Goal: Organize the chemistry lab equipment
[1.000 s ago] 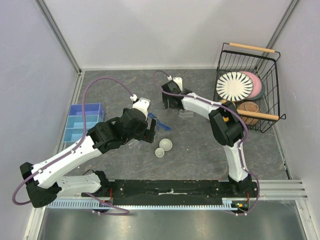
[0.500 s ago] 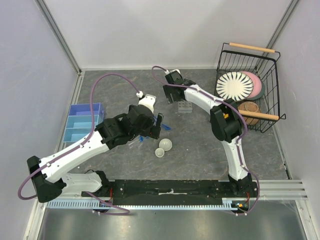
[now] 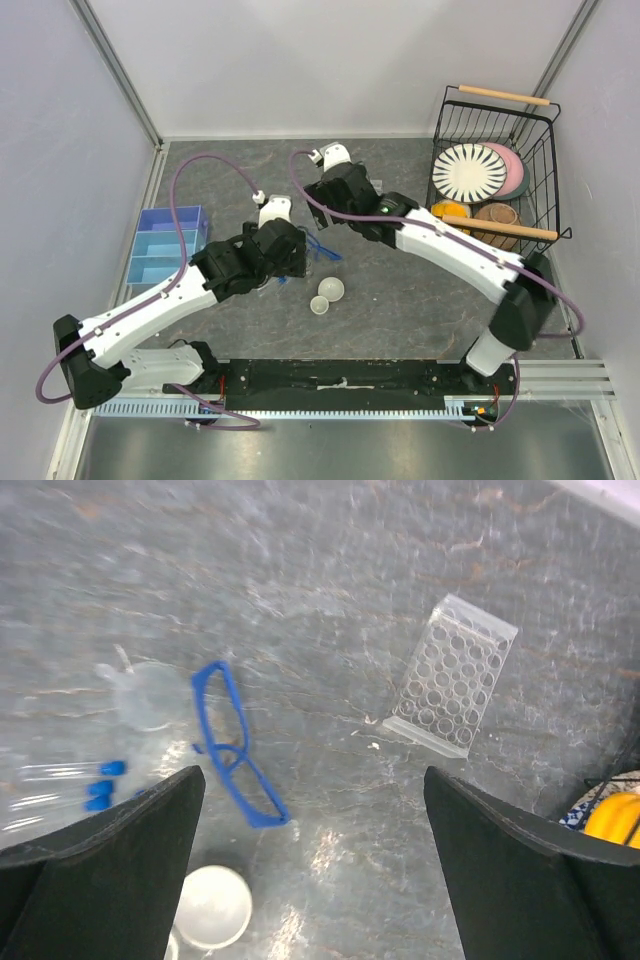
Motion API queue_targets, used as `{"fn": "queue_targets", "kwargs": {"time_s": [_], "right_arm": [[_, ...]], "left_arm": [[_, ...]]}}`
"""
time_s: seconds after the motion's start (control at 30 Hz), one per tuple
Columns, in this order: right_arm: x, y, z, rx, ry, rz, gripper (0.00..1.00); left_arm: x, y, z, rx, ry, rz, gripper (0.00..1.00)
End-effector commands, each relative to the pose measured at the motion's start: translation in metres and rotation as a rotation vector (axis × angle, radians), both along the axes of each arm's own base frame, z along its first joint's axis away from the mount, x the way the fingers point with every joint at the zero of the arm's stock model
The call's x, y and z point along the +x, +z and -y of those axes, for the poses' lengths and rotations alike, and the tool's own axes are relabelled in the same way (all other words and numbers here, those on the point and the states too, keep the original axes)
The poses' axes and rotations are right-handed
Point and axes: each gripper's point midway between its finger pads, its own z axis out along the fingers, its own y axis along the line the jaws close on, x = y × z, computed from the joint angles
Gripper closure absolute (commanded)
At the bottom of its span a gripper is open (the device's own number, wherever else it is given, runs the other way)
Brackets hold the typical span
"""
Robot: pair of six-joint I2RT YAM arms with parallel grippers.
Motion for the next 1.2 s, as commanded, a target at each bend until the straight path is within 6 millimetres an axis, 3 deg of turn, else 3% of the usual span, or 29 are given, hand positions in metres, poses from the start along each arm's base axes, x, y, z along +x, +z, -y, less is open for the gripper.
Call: {"fn": "queue_targets", "kwargs": {"time_s": [0.0, 0.27, 0.47, 0.7, 1.17], "right_arm": [[-0.027, 0.043, 0.013, 0.083, -0.017, 0.081, 0.02], [-0.077, 0.074, 0.019, 0.158, 0.070, 0.104, 0.02], [-0.098, 0.074, 0.015, 0.189, 0.136, 0.089, 0.02], [-0.102, 0.065, 0.018, 0.168, 0.150, 0.080, 0.02], [-0.104, 0.053, 0.025, 0.147, 0.147, 0.079, 0.02]], "left_arm": [[-0.008, -0.030, -0.030, -0.021, 0.189, -0.074, 0.15], [-0.035, -0.100, -0.035, 0.043, 0.158, -0.233, 0.15], [-0.034, -0.120, -0.034, 0.054, 0.182, -0.252, 0.19], [-0.037, -0.144, -0.021, 0.045, 0.135, -0.299, 0.26], [-0.009, -0.172, -0.018, 0.017, 0.172, -0.325, 0.31]]}}
